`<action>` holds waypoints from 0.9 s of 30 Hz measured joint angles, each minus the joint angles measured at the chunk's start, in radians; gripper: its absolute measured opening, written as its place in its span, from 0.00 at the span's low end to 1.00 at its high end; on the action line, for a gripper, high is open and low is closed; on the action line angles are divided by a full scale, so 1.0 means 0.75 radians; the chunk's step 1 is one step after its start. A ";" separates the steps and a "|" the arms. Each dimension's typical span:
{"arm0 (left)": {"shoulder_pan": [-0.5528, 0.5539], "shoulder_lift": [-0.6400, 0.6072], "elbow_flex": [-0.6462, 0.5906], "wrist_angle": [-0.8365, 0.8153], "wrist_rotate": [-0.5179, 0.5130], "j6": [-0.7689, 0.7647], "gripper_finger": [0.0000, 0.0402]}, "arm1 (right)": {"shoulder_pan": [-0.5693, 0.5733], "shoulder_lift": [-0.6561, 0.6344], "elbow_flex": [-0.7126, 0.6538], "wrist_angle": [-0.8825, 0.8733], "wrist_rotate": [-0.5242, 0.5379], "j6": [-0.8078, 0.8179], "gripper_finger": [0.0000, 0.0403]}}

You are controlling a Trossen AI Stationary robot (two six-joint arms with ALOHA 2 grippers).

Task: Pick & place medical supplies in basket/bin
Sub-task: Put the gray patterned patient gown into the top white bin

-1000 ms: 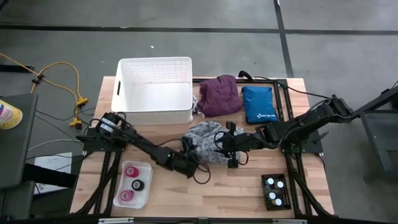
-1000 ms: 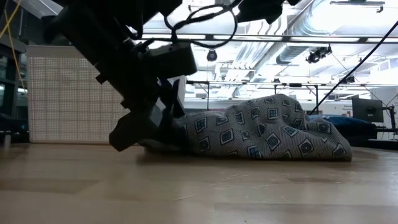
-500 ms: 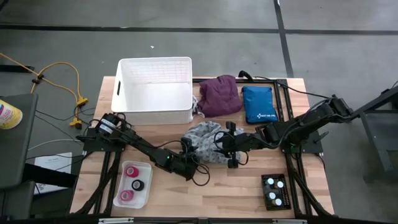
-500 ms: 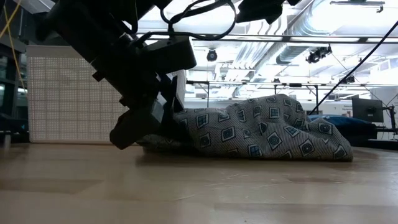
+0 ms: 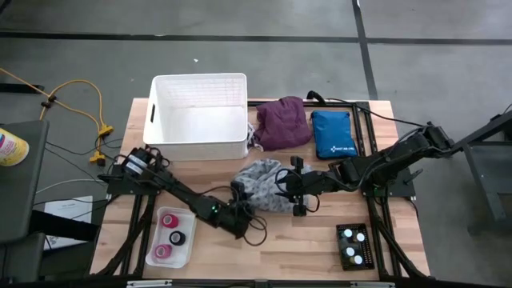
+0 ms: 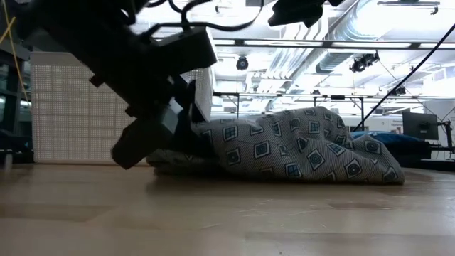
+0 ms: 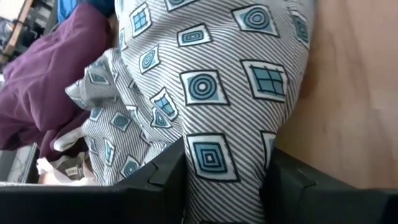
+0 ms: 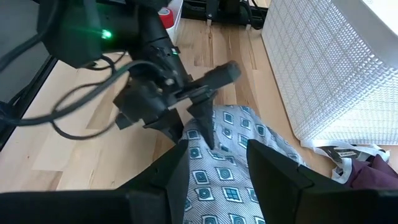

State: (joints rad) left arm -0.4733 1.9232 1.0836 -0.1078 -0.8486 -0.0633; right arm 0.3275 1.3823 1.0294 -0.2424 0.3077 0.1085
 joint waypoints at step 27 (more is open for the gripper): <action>-0.060 -0.017 0.001 -0.004 -0.122 0.080 0.09 | -0.001 0.000 0.000 0.000 0.000 0.000 0.37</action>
State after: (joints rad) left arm -0.5184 1.9104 1.0843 -0.1108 -0.9404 -0.0030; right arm 0.3271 1.3823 1.0294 -0.2427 0.3077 0.1083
